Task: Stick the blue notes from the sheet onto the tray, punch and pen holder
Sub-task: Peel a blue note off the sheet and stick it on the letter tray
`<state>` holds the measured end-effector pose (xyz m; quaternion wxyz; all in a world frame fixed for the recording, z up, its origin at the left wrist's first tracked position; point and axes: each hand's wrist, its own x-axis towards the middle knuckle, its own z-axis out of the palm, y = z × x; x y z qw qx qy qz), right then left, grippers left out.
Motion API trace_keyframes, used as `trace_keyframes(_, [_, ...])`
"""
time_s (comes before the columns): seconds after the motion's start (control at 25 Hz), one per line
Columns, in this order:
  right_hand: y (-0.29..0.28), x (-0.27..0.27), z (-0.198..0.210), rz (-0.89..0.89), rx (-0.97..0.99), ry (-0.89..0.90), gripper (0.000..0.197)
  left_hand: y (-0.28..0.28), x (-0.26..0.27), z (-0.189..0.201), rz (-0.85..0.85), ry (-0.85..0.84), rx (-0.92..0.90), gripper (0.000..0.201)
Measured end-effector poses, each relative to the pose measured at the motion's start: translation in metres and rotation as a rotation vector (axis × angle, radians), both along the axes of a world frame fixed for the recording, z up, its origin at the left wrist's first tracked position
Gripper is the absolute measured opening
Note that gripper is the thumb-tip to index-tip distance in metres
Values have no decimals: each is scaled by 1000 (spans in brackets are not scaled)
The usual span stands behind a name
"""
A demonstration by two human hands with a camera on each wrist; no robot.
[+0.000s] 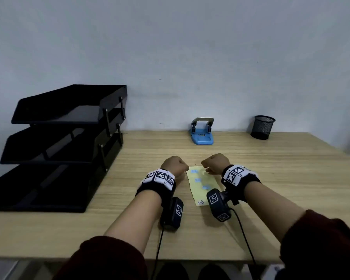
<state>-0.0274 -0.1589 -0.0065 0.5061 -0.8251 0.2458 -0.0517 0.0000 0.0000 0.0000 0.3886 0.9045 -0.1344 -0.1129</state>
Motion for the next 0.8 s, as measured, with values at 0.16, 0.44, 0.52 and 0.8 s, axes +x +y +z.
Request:
trace_keyframes(0.16, [3, 4, -1, 92, -280, 42, 24, 0, -2, -2, -91, -11, 213, 53])
trace_keyframes(0.44, [10, 7, -1, 193, -517, 92, 31, -3, 2, -4, -179, -13, 442, 74])
trace_keyframes(0.52, [10, 9, -1, 193, -523, 89, 28, -1, 5, -5, -171, 1, 422, 74])
trace_keyframes(0.8, [13, 12, -3, 167, -492, 68, 18, -1, 10, -10, -153, 21, 390, 74])
